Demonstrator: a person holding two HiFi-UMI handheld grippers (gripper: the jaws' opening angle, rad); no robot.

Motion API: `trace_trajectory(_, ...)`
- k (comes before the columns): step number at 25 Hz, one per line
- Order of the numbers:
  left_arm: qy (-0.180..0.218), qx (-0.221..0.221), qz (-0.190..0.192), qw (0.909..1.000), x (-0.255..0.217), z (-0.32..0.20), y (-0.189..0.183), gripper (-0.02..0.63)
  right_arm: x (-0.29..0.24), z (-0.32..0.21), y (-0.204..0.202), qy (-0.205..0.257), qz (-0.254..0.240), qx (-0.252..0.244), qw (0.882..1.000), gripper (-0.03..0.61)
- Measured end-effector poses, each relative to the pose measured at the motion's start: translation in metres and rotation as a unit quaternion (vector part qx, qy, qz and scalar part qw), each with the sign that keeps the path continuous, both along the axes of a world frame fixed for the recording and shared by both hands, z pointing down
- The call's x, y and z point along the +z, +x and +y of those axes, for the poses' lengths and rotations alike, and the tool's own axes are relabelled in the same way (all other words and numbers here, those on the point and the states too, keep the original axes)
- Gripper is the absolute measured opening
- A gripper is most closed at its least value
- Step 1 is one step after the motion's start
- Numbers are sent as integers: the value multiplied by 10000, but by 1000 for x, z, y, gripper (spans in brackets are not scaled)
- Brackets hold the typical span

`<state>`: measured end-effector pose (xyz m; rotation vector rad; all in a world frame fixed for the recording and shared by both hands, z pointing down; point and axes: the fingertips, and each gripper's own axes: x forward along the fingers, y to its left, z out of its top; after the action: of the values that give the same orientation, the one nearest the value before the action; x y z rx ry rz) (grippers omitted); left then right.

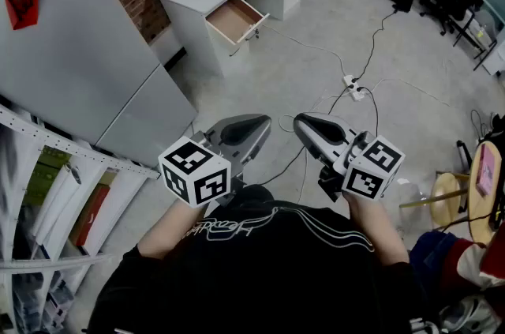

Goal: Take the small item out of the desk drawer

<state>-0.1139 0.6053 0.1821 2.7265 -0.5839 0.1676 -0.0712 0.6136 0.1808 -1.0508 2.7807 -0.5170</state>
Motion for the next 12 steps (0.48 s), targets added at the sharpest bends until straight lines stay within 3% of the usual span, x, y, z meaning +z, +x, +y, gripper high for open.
trace_trajectory(12,-37,-60,84,9999,6,-7,-4,21,13,-5,6,-187,-9,140,9997,54)
